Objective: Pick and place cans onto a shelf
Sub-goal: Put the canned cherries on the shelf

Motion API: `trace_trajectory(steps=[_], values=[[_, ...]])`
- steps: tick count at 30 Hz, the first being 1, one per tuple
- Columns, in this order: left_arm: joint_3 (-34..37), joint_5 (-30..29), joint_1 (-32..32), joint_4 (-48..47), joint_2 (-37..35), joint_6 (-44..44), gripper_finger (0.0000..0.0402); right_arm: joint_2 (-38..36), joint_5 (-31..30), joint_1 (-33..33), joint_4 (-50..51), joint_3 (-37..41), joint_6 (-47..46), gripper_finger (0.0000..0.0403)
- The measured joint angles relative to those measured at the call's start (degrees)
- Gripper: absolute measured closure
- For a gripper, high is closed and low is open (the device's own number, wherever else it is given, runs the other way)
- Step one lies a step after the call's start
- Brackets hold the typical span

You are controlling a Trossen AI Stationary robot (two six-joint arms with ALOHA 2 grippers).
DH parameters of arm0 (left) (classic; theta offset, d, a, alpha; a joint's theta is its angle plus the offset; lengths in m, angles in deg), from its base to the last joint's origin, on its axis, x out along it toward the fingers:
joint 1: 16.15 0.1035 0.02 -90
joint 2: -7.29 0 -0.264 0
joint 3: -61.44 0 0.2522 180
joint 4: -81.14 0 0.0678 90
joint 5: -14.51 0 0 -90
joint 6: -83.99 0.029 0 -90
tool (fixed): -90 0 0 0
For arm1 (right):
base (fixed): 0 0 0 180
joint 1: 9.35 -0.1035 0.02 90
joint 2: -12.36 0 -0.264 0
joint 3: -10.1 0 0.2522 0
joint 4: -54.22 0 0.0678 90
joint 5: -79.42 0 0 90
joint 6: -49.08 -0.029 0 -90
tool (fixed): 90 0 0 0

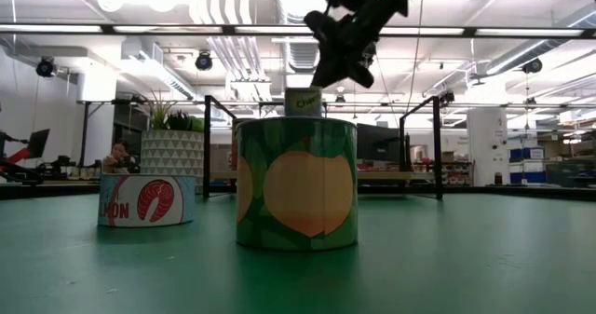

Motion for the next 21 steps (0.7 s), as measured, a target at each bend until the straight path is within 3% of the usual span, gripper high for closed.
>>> trace_trajectory(steps=[21], values=[[0.1, 0.0, 0.0, -0.1, -0.1, 0.4, 0.0402, 4.1, 1.0, 4.1, 0.5, -0.7, 4.0, 0.0394]])
